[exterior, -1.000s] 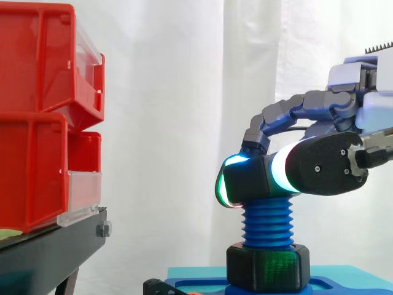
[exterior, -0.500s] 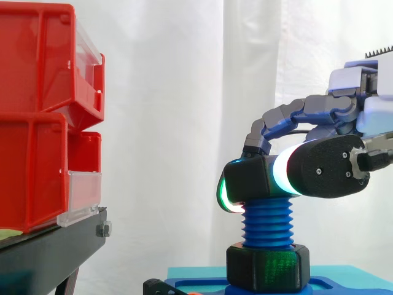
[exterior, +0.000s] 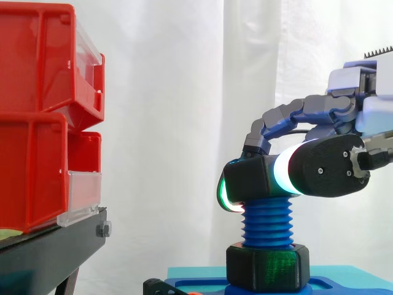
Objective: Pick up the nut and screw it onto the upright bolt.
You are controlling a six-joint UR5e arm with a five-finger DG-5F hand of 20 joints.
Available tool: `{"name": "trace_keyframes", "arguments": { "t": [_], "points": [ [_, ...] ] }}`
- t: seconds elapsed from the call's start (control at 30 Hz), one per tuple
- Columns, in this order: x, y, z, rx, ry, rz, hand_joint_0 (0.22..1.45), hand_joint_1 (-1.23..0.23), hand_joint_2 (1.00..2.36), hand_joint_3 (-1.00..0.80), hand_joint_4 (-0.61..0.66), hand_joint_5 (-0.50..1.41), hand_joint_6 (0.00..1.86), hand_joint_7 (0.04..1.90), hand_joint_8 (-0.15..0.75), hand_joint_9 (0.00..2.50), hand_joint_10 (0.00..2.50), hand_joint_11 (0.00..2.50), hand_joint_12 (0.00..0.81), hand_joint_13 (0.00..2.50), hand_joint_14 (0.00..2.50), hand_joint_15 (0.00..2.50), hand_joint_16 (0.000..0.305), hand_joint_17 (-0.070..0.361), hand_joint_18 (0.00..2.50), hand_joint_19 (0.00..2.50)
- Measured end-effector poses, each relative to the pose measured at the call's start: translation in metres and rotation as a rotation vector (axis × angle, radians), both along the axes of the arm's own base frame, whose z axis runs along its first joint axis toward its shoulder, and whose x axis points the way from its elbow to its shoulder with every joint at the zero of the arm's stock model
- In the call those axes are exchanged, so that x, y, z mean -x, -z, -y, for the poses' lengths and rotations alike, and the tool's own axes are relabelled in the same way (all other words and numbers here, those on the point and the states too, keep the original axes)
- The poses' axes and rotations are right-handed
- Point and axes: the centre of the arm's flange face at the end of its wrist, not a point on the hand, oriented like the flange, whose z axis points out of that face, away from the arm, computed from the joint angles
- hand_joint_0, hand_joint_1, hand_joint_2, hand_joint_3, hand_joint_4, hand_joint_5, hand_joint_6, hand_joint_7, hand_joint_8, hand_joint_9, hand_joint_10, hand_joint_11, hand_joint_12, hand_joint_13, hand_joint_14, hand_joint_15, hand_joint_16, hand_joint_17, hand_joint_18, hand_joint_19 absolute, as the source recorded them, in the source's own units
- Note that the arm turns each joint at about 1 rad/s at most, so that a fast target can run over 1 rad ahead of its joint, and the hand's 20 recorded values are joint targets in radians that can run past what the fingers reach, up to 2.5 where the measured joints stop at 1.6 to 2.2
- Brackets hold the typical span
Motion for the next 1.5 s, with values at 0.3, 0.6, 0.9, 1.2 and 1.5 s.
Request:
{"name": "trace_keyframes", "arguments": {
  "t": [0.3,0.6,0.9,1.2,1.5],
  "points": [
    [0.0,0.0,0.003,-0.016,-0.003,0.006,0.58,-0.62,1.0,-0.46,0.22,-0.16,0.86,1.03,0.316,0.73,0.0,0.07,0.324,0.57,0.0,0.0,0.038,0.085,0.38,0.0],
    [0.0,-0.006,0.008,-0.028,0.003,0.017,0.58,-0.62,1.0,-0.46,0.22,-0.16,0.85,1.03,0.318,0.73,0.0,0.07,0.324,0.57,0.0,0.0,0.038,0.085,0.37,0.0],
    [0.002,-0.018,0.012,-0.032,0.006,0.034,0.58,-0.62,1.0,-0.46,0.22,-0.16,0.85,1.04,0.317,0.73,0.0,0.07,0.323,0.57,0.0,0.0,0.038,0.085,0.37,0.0],
    [0.003,-0.02,0.012,-0.032,0.007,0.036,0.58,-0.62,1.0,-0.46,0.23,-0.16,0.84,1.02,0.315,0.72,0.0,0.06,0.323,0.56,0.0,0.0,0.038,0.085,0.37,0.0],
    [0.003,-0.021,0.012,-0.033,0.007,0.037,0.58,-0.62,1.0,-0.46,0.25,-0.14,0.69,1.11,0.313,0.71,0.0,0.06,0.326,0.56,0.0,0.0,0.038,0.086,0.37,0.0]
  ]
}}
